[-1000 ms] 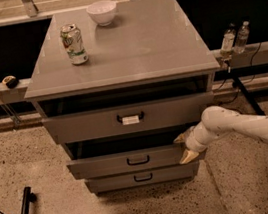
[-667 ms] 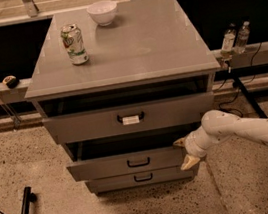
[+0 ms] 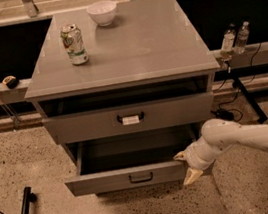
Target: Open middle drawer
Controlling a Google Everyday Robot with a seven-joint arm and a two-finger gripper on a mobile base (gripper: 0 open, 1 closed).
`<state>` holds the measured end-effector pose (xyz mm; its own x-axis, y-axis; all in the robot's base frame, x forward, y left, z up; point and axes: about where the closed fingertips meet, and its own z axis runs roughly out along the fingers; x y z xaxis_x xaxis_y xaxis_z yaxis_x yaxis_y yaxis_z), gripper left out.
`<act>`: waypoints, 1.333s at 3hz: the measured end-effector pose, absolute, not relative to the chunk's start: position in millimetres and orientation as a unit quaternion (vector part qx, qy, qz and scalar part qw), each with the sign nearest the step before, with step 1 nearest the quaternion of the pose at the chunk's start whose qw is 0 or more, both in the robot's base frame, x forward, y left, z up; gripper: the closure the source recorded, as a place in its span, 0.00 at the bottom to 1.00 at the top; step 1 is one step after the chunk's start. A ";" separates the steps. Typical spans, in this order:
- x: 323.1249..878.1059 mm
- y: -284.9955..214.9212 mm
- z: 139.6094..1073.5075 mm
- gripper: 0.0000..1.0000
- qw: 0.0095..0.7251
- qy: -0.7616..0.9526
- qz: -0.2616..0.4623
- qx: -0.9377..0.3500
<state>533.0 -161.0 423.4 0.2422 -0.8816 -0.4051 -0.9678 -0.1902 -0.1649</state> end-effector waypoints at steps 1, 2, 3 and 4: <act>533.0 -161.0 431.4 0.41 0.195 0.606 0.110 -0.763; 533.0 -161.0 432.6 0.41 0.195 0.606 0.110 -0.763; 489.4 -160.8 436.0 0.36 0.206 0.616 0.131 -0.749; 471.6 -160.1 439.7 0.33 0.216 0.619 0.141 -0.742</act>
Offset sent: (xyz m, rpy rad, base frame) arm -0.1234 -0.0049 0.0152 0.1020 0.0854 -0.0610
